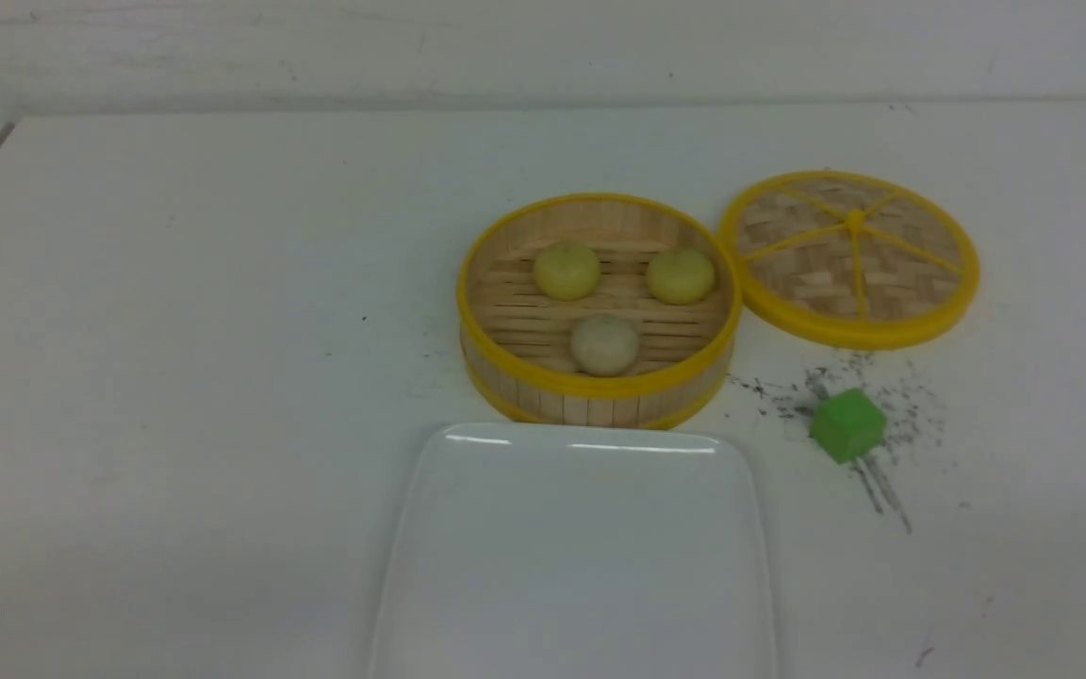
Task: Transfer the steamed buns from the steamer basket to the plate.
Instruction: Use the right arm to grab the steamed stuffed bun that is closest to it
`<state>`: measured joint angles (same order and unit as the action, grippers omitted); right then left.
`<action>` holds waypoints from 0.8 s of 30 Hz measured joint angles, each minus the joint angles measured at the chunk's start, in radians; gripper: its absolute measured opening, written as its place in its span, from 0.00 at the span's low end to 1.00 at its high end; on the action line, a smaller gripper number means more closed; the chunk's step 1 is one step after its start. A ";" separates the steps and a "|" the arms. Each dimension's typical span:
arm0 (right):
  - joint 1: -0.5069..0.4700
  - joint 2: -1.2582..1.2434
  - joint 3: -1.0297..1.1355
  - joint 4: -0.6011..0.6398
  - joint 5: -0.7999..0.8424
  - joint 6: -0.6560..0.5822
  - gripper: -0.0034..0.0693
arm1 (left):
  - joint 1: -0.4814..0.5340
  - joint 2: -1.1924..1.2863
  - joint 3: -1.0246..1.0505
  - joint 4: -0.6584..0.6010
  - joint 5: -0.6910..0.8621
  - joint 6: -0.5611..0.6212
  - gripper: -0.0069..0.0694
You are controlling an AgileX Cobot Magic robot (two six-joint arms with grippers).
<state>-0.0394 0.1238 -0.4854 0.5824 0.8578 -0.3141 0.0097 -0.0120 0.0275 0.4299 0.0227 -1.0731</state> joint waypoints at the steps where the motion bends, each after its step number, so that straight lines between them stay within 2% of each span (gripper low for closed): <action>1: 0.000 0.042 -0.029 -0.023 0.004 -0.010 0.38 | 0.000 0.000 0.000 0.000 0.000 -0.009 0.41; 5: 0.000 0.181 -0.142 -0.111 0.007 -0.088 0.38 | 0.000 0.000 0.000 0.001 -0.002 -0.041 0.41; 8: 0.000 0.286 -0.228 -0.154 0.003 -0.100 0.38 | 0.000 0.000 0.000 0.024 -0.023 -0.041 0.40; 19: 0.000 0.580 -0.458 -0.168 -0.020 -0.138 0.38 | 0.000 0.017 -0.003 0.089 -0.108 -0.103 0.40; 24: 0.000 0.739 -0.500 -0.090 -0.023 -0.222 0.38 | 0.000 0.219 -0.156 0.275 -0.151 -0.180 0.41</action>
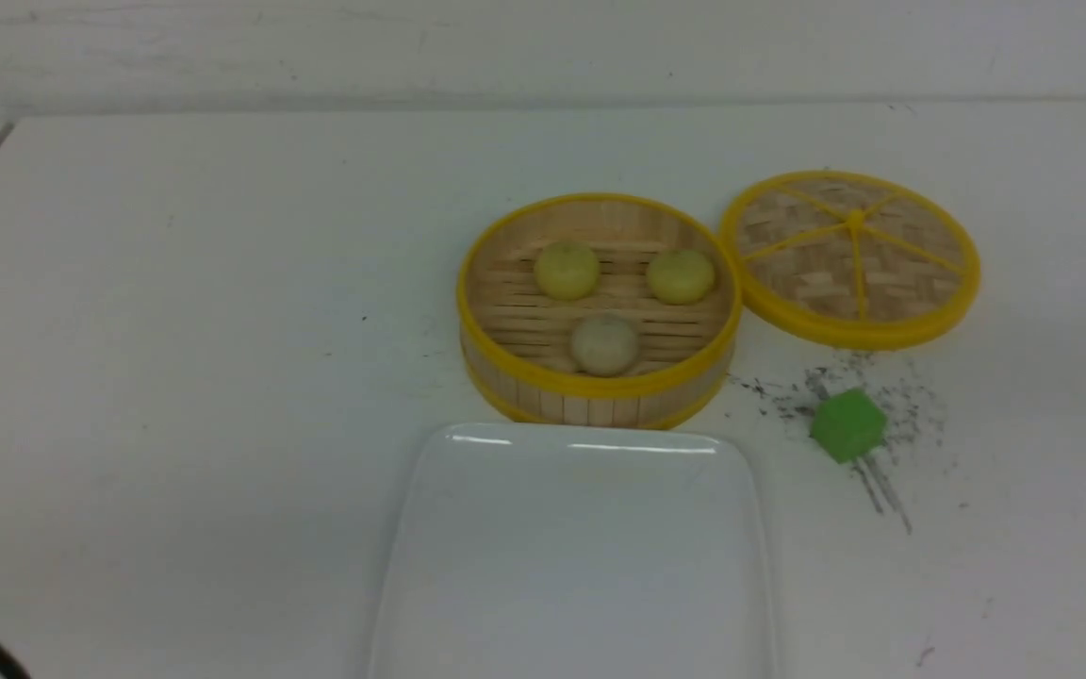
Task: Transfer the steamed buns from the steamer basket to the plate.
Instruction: Use the right arm to grab the steamed stuffed bun that is closest to it
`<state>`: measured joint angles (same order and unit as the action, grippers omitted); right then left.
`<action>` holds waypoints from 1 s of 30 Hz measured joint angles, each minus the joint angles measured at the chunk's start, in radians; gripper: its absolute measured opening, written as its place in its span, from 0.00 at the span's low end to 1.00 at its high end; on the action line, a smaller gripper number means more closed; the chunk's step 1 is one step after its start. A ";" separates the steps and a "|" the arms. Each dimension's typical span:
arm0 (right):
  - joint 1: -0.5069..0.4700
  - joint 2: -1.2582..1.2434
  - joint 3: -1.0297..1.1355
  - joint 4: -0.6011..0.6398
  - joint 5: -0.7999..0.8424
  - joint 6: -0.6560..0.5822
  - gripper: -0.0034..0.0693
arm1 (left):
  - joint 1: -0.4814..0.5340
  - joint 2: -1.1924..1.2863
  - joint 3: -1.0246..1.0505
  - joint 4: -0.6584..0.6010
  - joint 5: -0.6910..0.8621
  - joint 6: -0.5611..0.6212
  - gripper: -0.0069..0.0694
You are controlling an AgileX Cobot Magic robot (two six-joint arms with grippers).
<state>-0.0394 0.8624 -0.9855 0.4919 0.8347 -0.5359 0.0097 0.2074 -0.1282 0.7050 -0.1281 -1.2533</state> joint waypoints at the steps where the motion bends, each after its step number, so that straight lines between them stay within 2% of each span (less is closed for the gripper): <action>1: 0.000 0.033 -0.009 0.018 0.000 -0.035 0.38 | 0.000 0.064 -0.049 0.055 -0.004 -0.025 0.41; 3: 0.000 0.059 -0.018 0.028 0.000 -0.062 0.38 | 0.000 0.118 -0.089 0.100 -0.007 -0.050 0.41; 4: 0.000 0.101 -0.042 0.048 0.000 -0.099 0.38 | 0.000 0.227 -0.171 0.190 -0.006 -0.113 0.41; 5: 0.000 0.110 -0.045 0.049 0.000 -0.104 0.38 | 0.000 0.227 -0.171 0.190 -0.005 -0.120 0.41; 7: 0.000 0.142 -0.074 0.063 0.000 -0.118 0.38 | 0.000 0.321 -0.242 0.280 -0.004 -0.180 0.41; 12: 0.000 0.304 -0.217 0.166 0.001 -0.137 0.38 | 0.000 0.578 -0.428 0.652 -0.035 -0.465 0.41; 13: 0.000 0.311 -0.223 0.171 0.004 -0.143 0.38 | 0.000 0.586 -0.428 0.667 -0.035 -0.477 0.41; 14: 0.000 0.371 -0.264 0.194 0.017 -0.168 0.38 | 0.000 0.648 -0.459 0.793 -0.072 -0.576 0.41; 16: 0.000 0.453 -0.335 0.224 0.048 -0.210 0.38 | 0.000 0.724 -0.490 0.954 -0.153 -0.702 0.41; 19: 0.000 0.576 -0.437 0.256 0.098 -0.239 0.38 | -0.001 0.795 -0.520 1.031 -0.261 -0.848 0.41; 22: 0.010 0.706 -0.552 0.273 0.156 -0.248 0.38 | -0.002 0.845 -0.539 1.057 -0.305 -0.896 0.41; 26: 0.064 0.890 -0.712 0.257 0.214 -0.284 0.38 | -0.002 0.875 -0.542 1.065 -0.317 -0.875 0.41; 30: 0.156 1.057 -0.858 0.152 0.263 -0.313 0.38 | -0.002 0.876 -0.542 1.070 -0.320 -0.843 0.41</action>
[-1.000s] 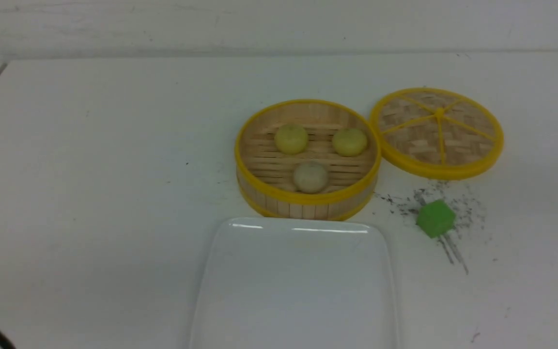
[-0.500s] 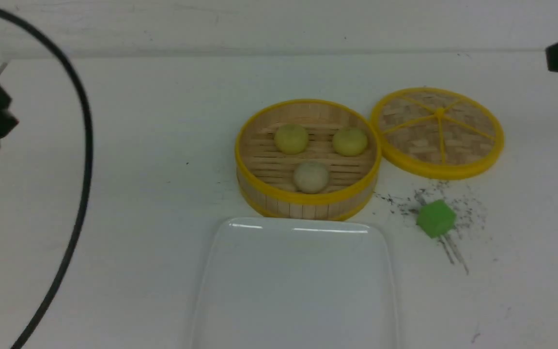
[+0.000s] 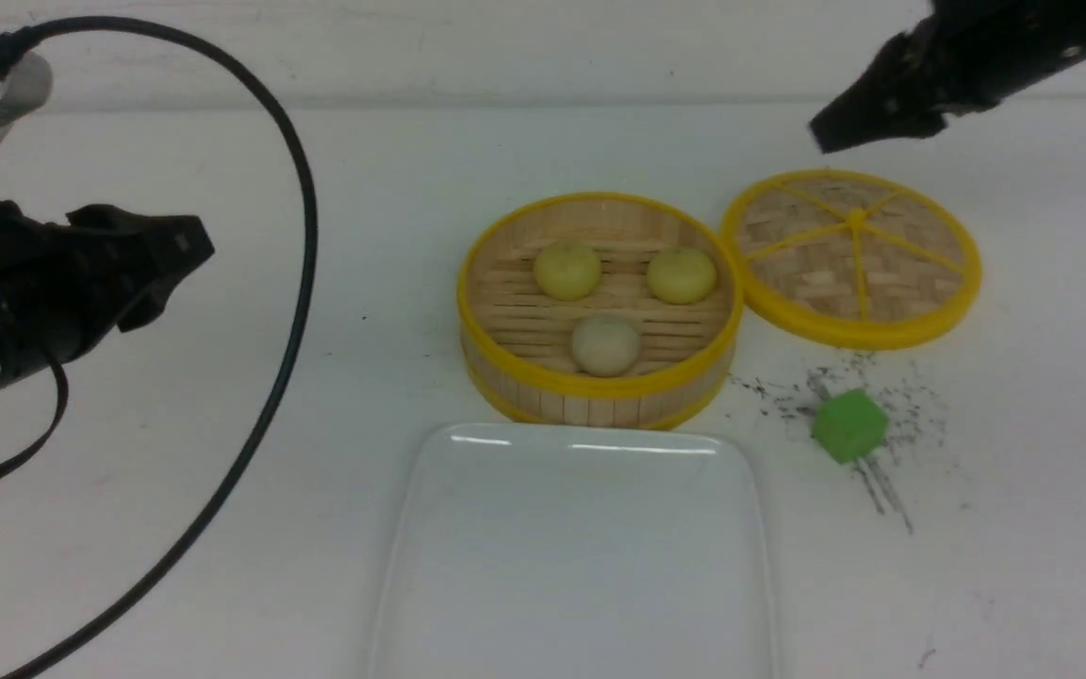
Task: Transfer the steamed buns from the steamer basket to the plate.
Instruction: Use the right arm to grab the steamed stuffed bun that is closest to it
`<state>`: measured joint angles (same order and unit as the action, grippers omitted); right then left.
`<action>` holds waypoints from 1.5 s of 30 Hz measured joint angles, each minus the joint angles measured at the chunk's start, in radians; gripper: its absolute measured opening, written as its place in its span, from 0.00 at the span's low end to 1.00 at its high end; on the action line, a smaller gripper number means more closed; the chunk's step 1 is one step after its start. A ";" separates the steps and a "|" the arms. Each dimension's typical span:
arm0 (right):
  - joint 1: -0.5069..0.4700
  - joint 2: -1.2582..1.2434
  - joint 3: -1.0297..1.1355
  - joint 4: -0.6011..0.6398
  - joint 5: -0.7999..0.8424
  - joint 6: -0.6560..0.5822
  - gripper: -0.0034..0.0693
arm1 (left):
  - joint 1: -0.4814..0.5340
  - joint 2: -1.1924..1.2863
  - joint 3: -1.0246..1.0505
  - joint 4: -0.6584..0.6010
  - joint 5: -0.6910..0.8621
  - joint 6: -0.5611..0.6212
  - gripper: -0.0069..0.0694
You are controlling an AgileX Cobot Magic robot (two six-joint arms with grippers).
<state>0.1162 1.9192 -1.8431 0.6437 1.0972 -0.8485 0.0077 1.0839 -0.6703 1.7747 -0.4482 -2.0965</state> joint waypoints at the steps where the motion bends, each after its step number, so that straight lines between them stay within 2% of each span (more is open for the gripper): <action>1: 0.020 0.045 -0.040 -0.044 0.013 0.003 0.38 | 0.000 0.000 0.000 0.000 0.000 0.004 0.41; 6: 0.075 0.175 -0.151 -0.163 0.034 0.050 0.38 | 0.000 0.000 0.000 0.001 -0.001 0.008 0.41; 12: 0.102 0.257 -0.229 -0.177 0.033 0.034 0.38 | 0.000 0.000 0.000 0.001 -0.001 0.008 0.41; 20: 0.163 0.309 -0.281 -0.265 -0.007 0.012 0.38 | 0.000 0.000 0.000 0.003 -0.003 0.009 0.41; 25: 0.173 0.329 -0.285 -0.301 -0.051 0.051 0.38 | 0.000 0.000 0.000 0.003 -0.003 0.009 0.41; 30: 0.172 0.348 -0.285 -0.301 -0.080 0.075 0.46 | 0.000 0.000 0.000 0.003 -0.004 0.009 0.41; 34: 0.172 0.380 -0.285 -0.298 -0.086 0.100 0.63 | 0.000 0.000 0.000 0.003 -0.003 0.011 0.41; 35: 0.172 0.382 -0.285 -0.298 -0.087 0.100 0.63 | 0.000 0.000 0.000 0.003 -0.003 0.011 0.41; 37: 0.172 0.393 -0.285 -0.298 -0.087 0.102 0.70 | 0.000 0.000 0.000 0.003 -0.003 0.011 0.41; 42: 0.176 0.393 -0.285 -0.306 -0.090 0.102 0.70 | 0.000 0.000 0.000 0.003 -0.002 0.022 0.41; 45: 0.192 0.393 -0.285 -0.323 -0.090 0.091 0.66 | 0.000 0.000 0.000 0.003 -0.001 0.029 0.41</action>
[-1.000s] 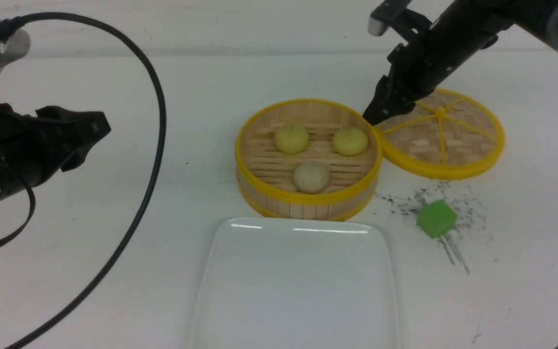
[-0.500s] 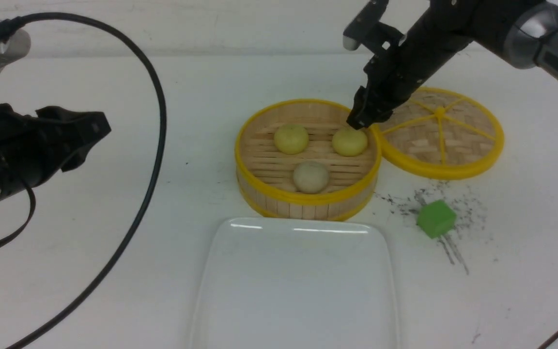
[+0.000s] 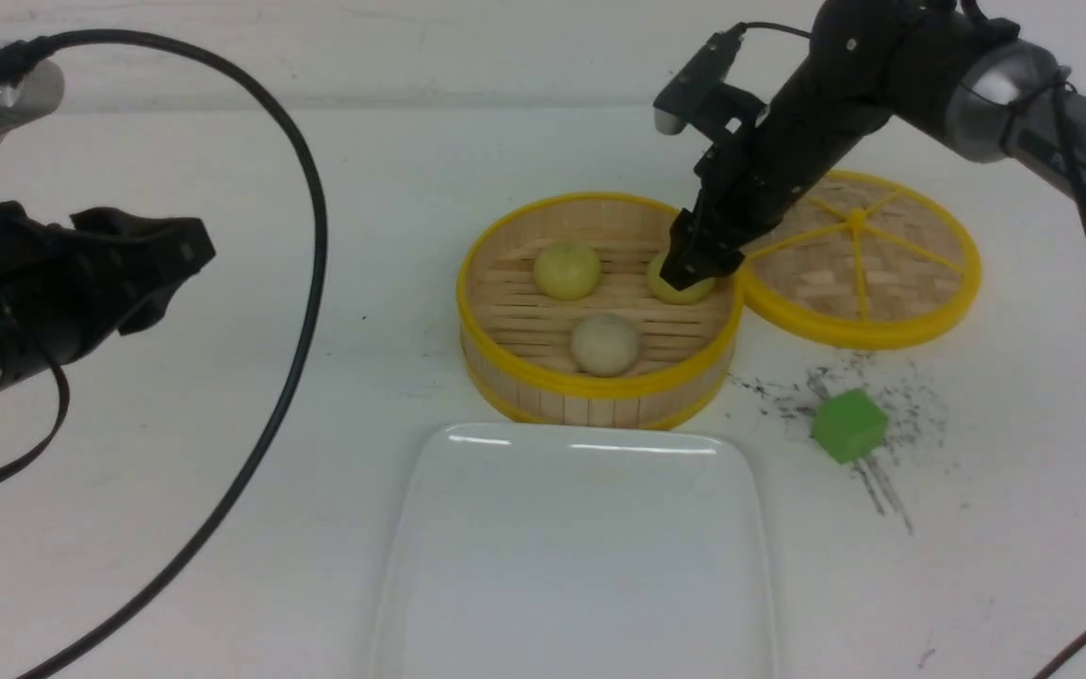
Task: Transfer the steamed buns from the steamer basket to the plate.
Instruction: Use the right arm to grab the steamed stuffed bun that is closest to it
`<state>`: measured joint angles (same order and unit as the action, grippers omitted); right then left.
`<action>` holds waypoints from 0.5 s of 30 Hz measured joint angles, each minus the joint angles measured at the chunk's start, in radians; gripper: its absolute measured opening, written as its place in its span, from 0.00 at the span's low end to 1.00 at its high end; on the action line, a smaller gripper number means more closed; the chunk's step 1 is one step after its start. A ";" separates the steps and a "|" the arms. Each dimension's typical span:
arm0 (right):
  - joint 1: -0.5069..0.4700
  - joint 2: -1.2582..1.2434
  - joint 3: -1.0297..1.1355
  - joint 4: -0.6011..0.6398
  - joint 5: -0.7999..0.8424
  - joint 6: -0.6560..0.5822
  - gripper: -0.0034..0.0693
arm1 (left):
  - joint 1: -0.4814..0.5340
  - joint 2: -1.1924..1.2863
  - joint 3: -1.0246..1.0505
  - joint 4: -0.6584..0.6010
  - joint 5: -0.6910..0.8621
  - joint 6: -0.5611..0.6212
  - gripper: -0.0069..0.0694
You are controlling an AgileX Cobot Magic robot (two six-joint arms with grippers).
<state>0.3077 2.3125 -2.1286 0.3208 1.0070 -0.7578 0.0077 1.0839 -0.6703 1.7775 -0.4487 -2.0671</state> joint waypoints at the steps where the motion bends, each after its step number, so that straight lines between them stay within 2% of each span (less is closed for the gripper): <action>1: 0.003 0.000 0.000 -0.001 0.000 0.000 0.66 | 0.000 0.000 0.000 0.000 0.001 0.000 0.41; 15: 0.023 0.032 -0.002 -0.096 -0.034 -0.007 0.38 | 0.000 0.000 0.000 0.000 0.004 0.001 0.41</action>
<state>0.3307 2.3450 -2.1306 0.2250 0.9734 -0.7645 0.0077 1.0839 -0.6703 1.7775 -0.4444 -2.0663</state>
